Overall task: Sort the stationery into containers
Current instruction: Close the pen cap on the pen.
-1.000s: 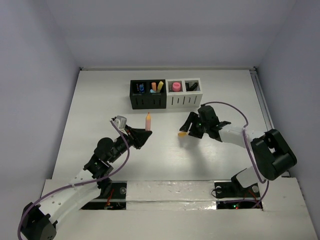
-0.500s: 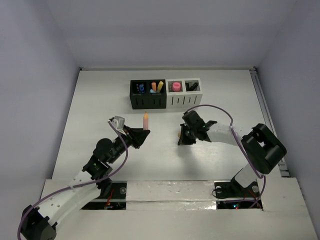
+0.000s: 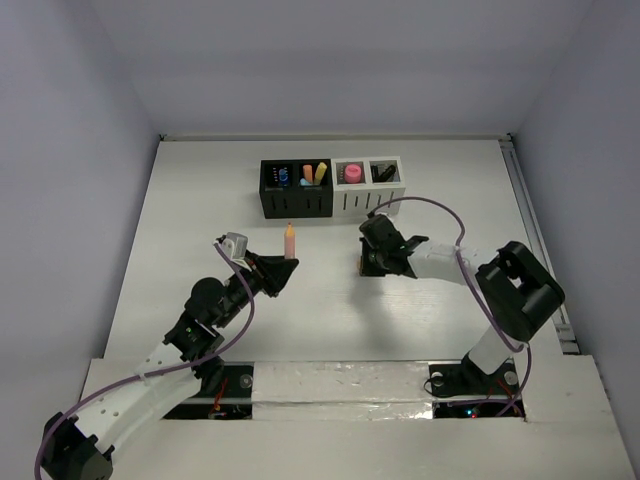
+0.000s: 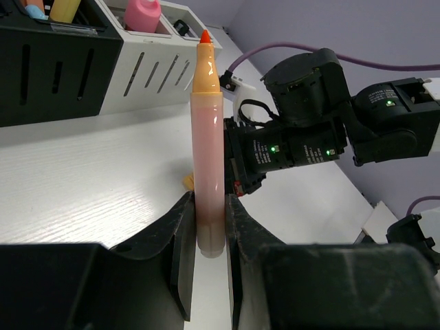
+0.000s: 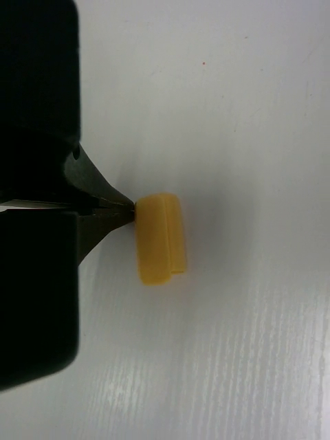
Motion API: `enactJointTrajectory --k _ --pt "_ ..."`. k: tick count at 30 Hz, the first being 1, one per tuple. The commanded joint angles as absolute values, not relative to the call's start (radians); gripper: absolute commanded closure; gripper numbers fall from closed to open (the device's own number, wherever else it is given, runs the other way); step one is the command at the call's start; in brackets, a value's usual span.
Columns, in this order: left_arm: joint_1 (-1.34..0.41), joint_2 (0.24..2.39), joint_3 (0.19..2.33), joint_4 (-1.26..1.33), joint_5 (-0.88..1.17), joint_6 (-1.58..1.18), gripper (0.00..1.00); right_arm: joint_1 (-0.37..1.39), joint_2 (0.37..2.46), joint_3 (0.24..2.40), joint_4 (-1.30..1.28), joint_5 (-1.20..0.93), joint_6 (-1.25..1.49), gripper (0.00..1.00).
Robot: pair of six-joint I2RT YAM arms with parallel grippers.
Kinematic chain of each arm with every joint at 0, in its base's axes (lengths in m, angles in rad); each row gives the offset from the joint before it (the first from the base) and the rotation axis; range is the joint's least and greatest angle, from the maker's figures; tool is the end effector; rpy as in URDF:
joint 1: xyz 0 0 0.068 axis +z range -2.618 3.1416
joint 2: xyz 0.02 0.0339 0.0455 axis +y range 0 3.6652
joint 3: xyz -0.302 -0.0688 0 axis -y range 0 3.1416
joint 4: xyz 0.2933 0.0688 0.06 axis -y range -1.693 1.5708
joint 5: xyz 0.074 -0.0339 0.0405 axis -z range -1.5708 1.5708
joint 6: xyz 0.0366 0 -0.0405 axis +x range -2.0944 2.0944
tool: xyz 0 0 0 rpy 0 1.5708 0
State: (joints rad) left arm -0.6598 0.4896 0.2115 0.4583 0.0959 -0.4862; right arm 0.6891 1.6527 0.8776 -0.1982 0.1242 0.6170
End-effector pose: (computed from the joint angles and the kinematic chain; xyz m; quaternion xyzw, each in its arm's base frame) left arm 0.1248 -0.1012 0.2525 0.0921 0.6343 -0.4416 0.6278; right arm 0.2794 0.2243 0.1609 -0.0161 0.9539 0.1314 0.2693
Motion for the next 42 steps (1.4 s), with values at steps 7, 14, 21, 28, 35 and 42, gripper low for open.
enactJointTrajectory --k 7,14,21,28,35,42 --pt "-0.663 0.502 0.215 0.503 0.087 -0.468 1.0 0.707 1.799 0.965 -0.106 0.23 0.597 1.0" --pt "-0.663 0.495 0.212 0.491 0.077 -0.465 1.0 0.707 1.841 1.069 -0.083 0.264 0.592 1.0" --pt "-0.663 0.502 0.213 0.494 0.08 -0.463 1.0 0.707 1.665 1.095 -0.208 0.172 0.383 0.67" --pt "-0.663 0.5 0.213 0.495 0.077 -0.463 1.0 0.707 1.646 1.128 -0.376 0.011 0.033 0.36" --pt "-0.663 0.497 0.21 0.494 0.078 -0.463 1.0 0.677 1.718 1.208 -0.423 0.022 -0.11 0.32" --pt "-0.663 0.488 0.21 0.492 0.081 -0.463 1.0 0.646 1.813 1.301 -0.498 -0.047 -0.167 0.32"
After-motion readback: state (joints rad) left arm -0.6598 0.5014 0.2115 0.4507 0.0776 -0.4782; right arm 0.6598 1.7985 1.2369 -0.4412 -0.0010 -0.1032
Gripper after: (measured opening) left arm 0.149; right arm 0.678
